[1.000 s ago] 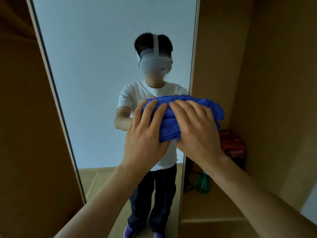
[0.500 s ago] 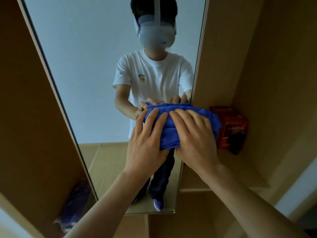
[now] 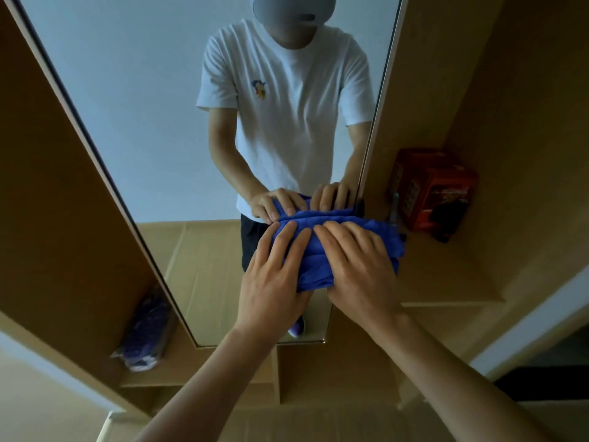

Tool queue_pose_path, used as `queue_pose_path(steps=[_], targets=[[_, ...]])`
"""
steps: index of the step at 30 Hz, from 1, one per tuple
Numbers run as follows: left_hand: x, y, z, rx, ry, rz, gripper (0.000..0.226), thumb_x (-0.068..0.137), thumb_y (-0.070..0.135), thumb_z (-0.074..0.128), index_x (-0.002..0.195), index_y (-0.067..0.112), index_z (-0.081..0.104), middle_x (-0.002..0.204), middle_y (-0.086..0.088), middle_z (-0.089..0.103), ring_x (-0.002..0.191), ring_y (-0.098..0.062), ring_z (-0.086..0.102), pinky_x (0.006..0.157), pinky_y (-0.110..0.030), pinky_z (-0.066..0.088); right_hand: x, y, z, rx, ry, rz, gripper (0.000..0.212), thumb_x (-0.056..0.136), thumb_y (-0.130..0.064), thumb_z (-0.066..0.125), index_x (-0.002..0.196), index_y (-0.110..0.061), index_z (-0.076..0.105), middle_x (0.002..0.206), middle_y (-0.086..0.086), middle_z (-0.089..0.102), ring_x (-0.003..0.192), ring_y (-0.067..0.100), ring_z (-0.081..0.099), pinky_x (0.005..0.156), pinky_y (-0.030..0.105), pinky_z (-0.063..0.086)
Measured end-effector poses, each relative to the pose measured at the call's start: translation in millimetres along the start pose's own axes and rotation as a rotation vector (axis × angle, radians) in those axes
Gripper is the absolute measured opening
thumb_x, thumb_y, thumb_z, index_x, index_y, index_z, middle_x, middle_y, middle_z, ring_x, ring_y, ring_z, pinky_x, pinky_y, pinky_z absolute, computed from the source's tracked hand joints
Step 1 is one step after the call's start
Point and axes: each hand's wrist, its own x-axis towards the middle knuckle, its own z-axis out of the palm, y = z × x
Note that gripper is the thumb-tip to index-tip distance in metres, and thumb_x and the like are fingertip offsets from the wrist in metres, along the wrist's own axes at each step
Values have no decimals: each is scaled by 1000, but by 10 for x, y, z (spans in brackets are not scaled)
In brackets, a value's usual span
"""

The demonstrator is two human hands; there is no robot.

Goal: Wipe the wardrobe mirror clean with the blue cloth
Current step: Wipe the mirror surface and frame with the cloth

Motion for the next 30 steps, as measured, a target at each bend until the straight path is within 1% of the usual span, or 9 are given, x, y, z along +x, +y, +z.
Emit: queue_pose_path(steps=[4, 9, 13, 17, 19, 21, 24, 26, 30], targets=[[-251, -52, 196, -1, -90, -38, 72, 83, 26, 78, 146, 8, 50, 152, -13, 47, 146, -37, 37, 108, -52, 47, -239, -54, 218, 28, -68, 10, 61, 82, -21, 73, 138, -9, 53, 137, 9, 58, 127, 29, 52, 104, 42, 43], [-497, -99, 399, -8, -167, -65, 73, 83, 26, 80, 146, 5, 50, 151, -16, 48, 144, -38, 39, 105, -52, 50, -506, -88, 445, 47, -178, -3, 68, 80, -29, 74, 141, -8, 50, 140, 9, 55, 129, 28, 50, 106, 42, 40], [-705, -108, 544, 13, -255, -88, 75, 77, 16, 85, 144, 4, 53, 148, -18, 51, 141, -40, 44, 105, -51, 50, -740, -154, 636, 80, -206, 6, 52, 91, -24, 62, 139, -8, 51, 137, 9, 57, 127, 28, 52, 104, 41, 42], [-835, -125, 673, 7, -297, -120, 69, 80, 11, 84, 142, 3, 55, 147, -18, 53, 139, -41, 46, 101, -46, 54, -927, -209, 830, 97, -217, 26, 54, 87, -12, 65, 139, -7, 52, 136, 9, 58, 126, 28, 52, 104, 42, 42], [-899, -141, 736, 6, -304, -140, 66, 81, 11, 83, 141, 2, 57, 146, -18, 54, 139, -41, 47, 100, -45, 55, -1005, -230, 912, 102, -222, 35, 56, 85, -12, 69, 138, -7, 53, 135, 10, 59, 124, 29, 54, 103, 41, 43], [-977, -152, 808, 8, -316, -153, 64, 81, 11, 83, 139, 1, 58, 144, -19, 56, 138, -42, 48, 101, -47, 54, -1084, -259, 985, 106, -236, 33, 53, 86, -14, 68, 137, -6, 55, 134, 10, 60, 123, 29, 55, 103, 41, 44], [-1085, -164, 928, 15, -322, -154, 64, 79, 10, 84, 137, -1, 59, 141, -21, 58, 135, -44, 51, 101, -49, 54, -1193, -293, 1082, 107, -256, 36, 46, 92, -13, 57, 137, -6, 55, 135, 11, 60, 124, 29, 55, 103, 41, 45], [-1140, -181, 1014, 18, -317, -159, 64, 79, 11, 83, 137, -2, 59, 141, -22, 57, 134, -45, 51, 102, -50, 53, -1251, -308, 1154, 113, -265, 47, 45, 94, -13, 52, 138, -6, 54, 136, 11, 59, 126, 29, 55, 104, 41, 44], [-1285, -203, 1166, 13, -338, -186, 65, 79, 11, 83, 138, -2, 58, 142, -21, 57, 136, -45, 49, 103, -51, 52, -1418, -339, 1307, 111, -286, 67, 48, 91, -14, 63, 138, -6, 55, 136, 11, 60, 127, 29, 55, 105, 41, 44]])
